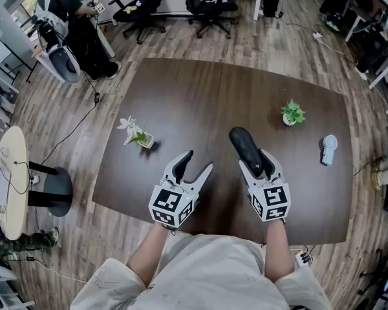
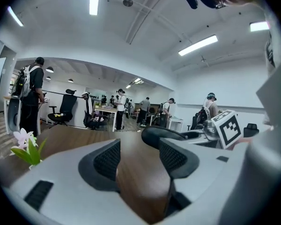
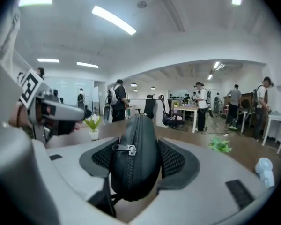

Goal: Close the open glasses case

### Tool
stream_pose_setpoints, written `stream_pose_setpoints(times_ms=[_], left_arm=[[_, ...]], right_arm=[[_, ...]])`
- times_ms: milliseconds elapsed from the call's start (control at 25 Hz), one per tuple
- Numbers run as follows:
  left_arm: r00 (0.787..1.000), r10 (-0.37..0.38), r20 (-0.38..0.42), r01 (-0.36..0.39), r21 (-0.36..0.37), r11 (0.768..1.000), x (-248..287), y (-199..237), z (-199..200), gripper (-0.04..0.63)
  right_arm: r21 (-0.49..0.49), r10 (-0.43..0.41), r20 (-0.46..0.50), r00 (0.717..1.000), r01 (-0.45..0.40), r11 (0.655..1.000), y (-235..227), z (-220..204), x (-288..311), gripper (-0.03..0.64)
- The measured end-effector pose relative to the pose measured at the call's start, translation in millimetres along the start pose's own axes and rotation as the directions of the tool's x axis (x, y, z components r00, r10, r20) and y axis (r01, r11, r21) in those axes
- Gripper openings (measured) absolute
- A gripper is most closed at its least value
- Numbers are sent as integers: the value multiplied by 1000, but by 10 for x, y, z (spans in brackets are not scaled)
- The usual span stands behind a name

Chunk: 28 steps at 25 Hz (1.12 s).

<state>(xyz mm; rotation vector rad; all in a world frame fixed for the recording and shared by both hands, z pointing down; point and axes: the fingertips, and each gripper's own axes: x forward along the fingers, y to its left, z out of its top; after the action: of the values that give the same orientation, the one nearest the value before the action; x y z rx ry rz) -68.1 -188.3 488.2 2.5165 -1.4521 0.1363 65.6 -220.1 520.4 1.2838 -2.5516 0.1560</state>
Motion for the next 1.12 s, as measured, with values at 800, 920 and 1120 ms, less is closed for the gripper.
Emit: stream_pose_setpoints(times_ms=[800, 920, 1120], left_arm=[[849, -507, 151, 508, 34, 861, -279, -857, 886, 379], [815, -555, 167, 556, 43, 830, -342, -962, 944, 371], [802, -575, 160, 571, 75, 817, -381, -1007, 937, 344]], right_arm=[[106, 638, 536, 553, -794, 599, 790, 1114, -839, 256], [83, 700, 488, 521, -827, 557, 925, 1049, -866, 256], [58, 745, 434, 507, -841, 538, 1064, 993, -862, 256]])
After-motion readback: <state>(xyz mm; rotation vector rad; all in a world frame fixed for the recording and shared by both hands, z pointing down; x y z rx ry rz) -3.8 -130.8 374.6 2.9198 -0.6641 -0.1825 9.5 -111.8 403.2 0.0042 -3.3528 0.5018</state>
